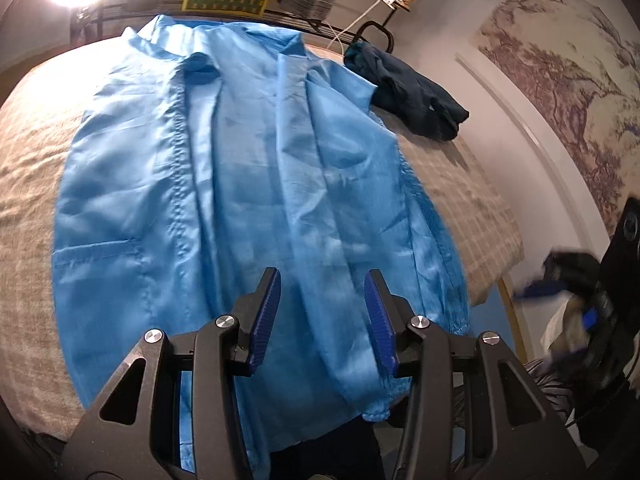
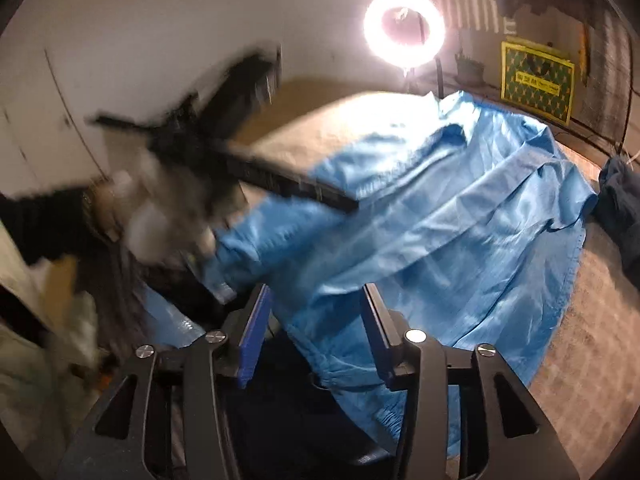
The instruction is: Fold large clothes
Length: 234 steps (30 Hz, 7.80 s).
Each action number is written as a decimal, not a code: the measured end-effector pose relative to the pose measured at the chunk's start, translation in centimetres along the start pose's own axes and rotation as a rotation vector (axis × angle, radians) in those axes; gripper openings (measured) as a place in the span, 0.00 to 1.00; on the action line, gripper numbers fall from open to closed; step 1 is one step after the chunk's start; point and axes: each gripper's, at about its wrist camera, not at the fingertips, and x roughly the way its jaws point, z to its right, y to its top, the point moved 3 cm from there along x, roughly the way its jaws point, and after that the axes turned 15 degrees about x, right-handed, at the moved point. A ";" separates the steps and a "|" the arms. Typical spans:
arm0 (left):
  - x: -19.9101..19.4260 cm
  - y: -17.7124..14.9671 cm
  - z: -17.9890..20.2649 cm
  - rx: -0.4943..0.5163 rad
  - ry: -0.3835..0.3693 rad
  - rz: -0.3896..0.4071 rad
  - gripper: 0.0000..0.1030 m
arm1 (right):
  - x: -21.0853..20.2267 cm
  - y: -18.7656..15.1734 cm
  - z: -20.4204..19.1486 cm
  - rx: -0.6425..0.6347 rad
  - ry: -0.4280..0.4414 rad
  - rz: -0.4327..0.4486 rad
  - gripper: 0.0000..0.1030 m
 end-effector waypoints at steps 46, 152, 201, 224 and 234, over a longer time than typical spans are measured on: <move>-1.8 -2.9 0.9 -0.063 -0.066 -0.020 0.50 | 1.5 11.1 18.6 0.498 -0.392 0.064 0.06; 5.5 -8.6 4.1 -0.208 -0.294 -0.138 0.01 | 1.7 -0.1 15.9 0.661 -0.283 -0.077 0.00; 4.6 -7.0 8.6 0.151 -0.244 -0.192 0.05 | 9.6 15.2 33.5 0.746 -0.304 0.112 0.29; 1.8 -10.7 6.2 -0.129 -0.134 -0.128 0.37 | 4.9 -4.3 14.5 0.695 -0.237 -0.249 0.35; 2.0 -9.5 7.5 -0.078 -0.160 -0.109 0.00 | 2.9 -7.0 12.6 0.727 -0.290 -0.229 0.07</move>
